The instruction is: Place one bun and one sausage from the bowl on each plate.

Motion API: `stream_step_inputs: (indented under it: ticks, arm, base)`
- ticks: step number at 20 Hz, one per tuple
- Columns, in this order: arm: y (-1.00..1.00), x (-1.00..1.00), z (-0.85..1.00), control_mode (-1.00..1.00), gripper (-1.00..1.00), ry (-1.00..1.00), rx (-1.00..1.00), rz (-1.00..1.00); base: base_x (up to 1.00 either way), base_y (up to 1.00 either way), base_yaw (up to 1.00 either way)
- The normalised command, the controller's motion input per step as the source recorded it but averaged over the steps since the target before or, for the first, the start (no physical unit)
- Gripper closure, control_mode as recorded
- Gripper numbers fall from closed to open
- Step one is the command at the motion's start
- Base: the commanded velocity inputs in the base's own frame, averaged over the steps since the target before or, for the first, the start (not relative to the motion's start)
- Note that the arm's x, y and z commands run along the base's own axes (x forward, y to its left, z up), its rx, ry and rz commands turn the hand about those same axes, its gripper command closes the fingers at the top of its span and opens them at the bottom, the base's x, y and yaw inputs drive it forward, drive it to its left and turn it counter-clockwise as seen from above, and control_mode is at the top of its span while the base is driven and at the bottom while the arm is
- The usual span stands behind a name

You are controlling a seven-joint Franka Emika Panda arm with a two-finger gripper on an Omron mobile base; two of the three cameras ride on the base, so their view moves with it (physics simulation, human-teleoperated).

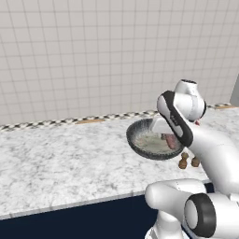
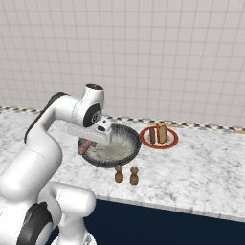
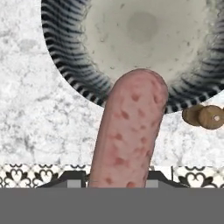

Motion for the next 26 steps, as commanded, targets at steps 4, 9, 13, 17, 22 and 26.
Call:
stream_step_inputs:
  ticks: [4, 9, 13, 17, 22, 26]
  arm:
    - [0.06, -0.43, 0.17, -1.00, 1.00, 0.07, -0.14, 0.00]
    - [0.00, -0.03, 0.14, 1.00, 1.00, 0.01, 0.00, 0.00]
    - [0.00, 0.00, 0.00, 1.00, 1.00, 0.00, 0.00, 0.00]
    - [0.00, 0.00, 0.00, 1.00, 1.00, 0.00, 0.00, 0.00]
    - [0.00, 0.00, 0.00, 1.00, 1.00, 0.00, 0.00, 0.00]
    - [0.00, 0.00, 0.00, 1.00, 1.00, 0.00, 0.00, 0.00]
  base:
    - [0.00, 0.00, 0.00]
    - [-0.01, -0.03, 0.00]
    - [-0.10, -0.69, 0.00]
    - [-0.03, -1.00, 0.00]
    - [0.00, -1.00, -0.02]
    - [0.00, -1.00, -0.07]
